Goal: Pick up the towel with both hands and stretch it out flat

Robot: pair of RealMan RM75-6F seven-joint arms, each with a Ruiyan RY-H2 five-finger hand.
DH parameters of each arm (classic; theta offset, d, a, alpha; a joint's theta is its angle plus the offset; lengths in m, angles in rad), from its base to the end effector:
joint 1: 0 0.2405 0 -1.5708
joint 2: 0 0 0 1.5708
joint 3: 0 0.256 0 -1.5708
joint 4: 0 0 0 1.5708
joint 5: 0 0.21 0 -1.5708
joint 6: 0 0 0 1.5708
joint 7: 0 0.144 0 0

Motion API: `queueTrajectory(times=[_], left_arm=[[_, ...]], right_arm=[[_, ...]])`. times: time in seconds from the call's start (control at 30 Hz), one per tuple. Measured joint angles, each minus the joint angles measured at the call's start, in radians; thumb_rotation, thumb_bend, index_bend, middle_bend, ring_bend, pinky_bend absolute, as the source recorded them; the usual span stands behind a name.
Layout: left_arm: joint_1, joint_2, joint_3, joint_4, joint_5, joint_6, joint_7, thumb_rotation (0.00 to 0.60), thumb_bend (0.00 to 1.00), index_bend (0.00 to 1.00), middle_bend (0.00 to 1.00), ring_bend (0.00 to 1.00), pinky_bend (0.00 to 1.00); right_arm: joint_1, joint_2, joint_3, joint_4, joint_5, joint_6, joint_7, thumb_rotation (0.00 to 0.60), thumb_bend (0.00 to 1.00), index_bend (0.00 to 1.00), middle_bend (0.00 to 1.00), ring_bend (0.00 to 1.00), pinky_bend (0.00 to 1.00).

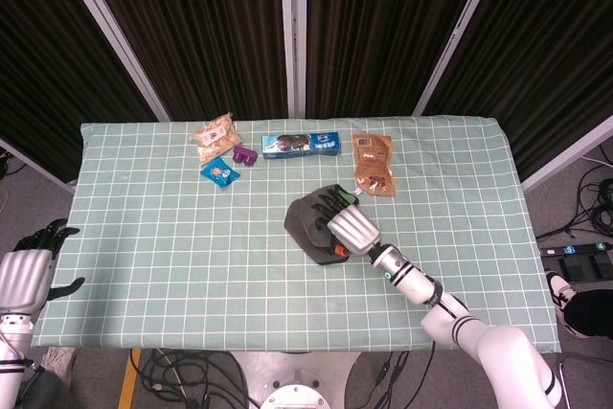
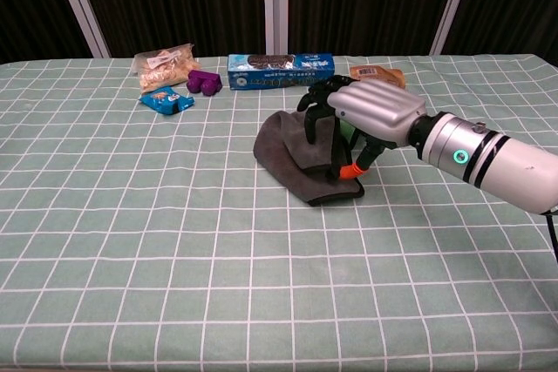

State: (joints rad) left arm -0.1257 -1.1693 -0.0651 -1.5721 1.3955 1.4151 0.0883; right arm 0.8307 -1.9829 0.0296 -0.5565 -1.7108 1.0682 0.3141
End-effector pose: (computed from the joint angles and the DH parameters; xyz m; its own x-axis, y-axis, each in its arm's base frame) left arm -0.3231 0.1970 0.1451 0.4514 0.0469 0.8911 0.8896 0.0544 -0.4535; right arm -0.1603 -0.3679 -0.0988 0.5325 -0.1249 0.8371 -0.6637 -0.6754 0.3214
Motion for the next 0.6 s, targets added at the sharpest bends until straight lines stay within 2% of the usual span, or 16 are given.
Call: queueTrajectory(times=[0.13, 0.2, 0.37, 0.5, 0.6], left_arm=[[0.002, 0.002, 0.000, 0.000, 0.000, 0.001, -0.005, 0.600, 0.02, 0.30, 0.26, 0.27, 0.31], [0.002, 0.002, 0.000, 0.001, 0.000, 0.002, -0.007, 0.600, 0.02, 0.30, 0.26, 0.27, 0.31], [0.000, 0.003, -0.001, 0.003, 0.002, -0.001, -0.012, 0.600, 0.02, 0.30, 0.26, 0.27, 0.31], [-0.011, 0.000, -0.004, 0.006, 0.007, -0.013, -0.025, 0.600, 0.02, 0.30, 0.26, 0.27, 0.31], [-0.026, -0.002, -0.010, 0.007, 0.015, -0.027, -0.047, 0.600, 0.02, 0.30, 0.26, 0.27, 0.31]], right_arm=[[0.017, -0.016, -0.009, 0.023, 0.001, 0.001, 0.014, 0.600, 0.23, 0.54, 0.19, 0.08, 0.00], [0.022, -0.022, -0.013, 0.032, 0.001, 0.002, 0.020, 0.600, 0.25, 0.56, 0.19, 0.09, 0.00], [0.031, -0.032, -0.015, 0.040, 0.009, 0.012, 0.028, 0.600, 0.25, 0.64, 0.23, 0.11, 0.00], [0.033, -0.038, 0.006, 0.033, 0.028, 0.042, 0.039, 0.600, 0.26, 0.71, 0.26, 0.13, 0.00], [0.045, -0.040, 0.030, 0.018, 0.044, 0.057, 0.045, 0.600, 0.26, 0.72, 0.27, 0.13, 0.00]])
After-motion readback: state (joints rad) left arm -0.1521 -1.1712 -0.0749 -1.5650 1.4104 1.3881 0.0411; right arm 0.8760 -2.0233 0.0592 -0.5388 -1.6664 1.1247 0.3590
